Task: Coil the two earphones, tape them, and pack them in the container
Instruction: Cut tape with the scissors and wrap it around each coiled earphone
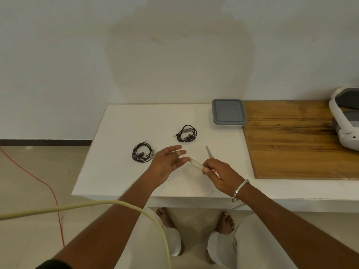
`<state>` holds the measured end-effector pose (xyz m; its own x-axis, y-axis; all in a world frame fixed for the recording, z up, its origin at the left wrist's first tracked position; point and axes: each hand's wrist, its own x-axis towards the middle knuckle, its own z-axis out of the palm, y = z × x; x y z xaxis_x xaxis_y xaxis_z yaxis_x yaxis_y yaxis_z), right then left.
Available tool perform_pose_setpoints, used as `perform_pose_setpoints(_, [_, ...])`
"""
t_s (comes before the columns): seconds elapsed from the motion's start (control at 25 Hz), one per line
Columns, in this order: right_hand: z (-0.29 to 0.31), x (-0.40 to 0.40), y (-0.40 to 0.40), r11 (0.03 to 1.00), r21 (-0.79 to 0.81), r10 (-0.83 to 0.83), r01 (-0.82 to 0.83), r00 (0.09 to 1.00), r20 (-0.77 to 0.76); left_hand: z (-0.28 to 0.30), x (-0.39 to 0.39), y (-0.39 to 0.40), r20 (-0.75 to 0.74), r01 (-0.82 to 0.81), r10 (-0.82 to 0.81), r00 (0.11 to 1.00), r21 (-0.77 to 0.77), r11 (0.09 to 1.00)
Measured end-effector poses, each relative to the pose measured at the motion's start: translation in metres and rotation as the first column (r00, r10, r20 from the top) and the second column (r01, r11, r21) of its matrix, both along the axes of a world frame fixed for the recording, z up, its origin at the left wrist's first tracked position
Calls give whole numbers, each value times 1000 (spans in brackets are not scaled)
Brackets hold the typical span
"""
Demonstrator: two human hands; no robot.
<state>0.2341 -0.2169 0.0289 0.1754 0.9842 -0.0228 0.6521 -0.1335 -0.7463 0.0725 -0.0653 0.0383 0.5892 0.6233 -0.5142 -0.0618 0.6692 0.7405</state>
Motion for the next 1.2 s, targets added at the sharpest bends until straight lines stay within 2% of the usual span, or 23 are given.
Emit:
perform_pose_setpoints(0.12, [0, 1, 1, 1000, -3, -5, 5, 1000, 5, 2, 3, -2, -25, -49, 49, 999, -11, 999])
perform_pose_setpoints(0.24, [0, 0, 1, 1000, 7, 4, -4, 1000, -1, 3, 4, -4, -118, -51, 57, 991, 56, 997])
perform_pose_setpoints(0.44, [0, -1, -2, 1000, 18, -6, 6, 1000, -5, -1, 1, -8, -252, 96, -35, 967, 232, 968])
perform_pose_setpoints(0.6, [1, -2, -1, 1000, 26, -11, 11, 1000, -7, -4, 3, -8, -307, 229, -97, 947, 428, 875])
perform_pose_setpoints(0.68, [2, -2, -2, 999, 34, -14, 14, 1000, -8, -5, 4, -5, -347, 305, -142, 927, 478, 823])
perform_pose_setpoints(0.88, [1, 2, -3, 999, 18, -46, 46, 999, -21, -5, 1, -3, -402, 452, -275, 874, 458, 766])
perform_pose_setpoints(1.04, [-1, 4, -4, 999, 17, -50, 50, 999, -18, -3, 0, -3, -365, 421, -269, 891, 447, 789])
perform_pose_setpoints(1.2, [-1, 6, -6, 999, 32, -33, 34, 999, -4, -4, -2, 0, -489, 545, -302, 818, 494, 677])
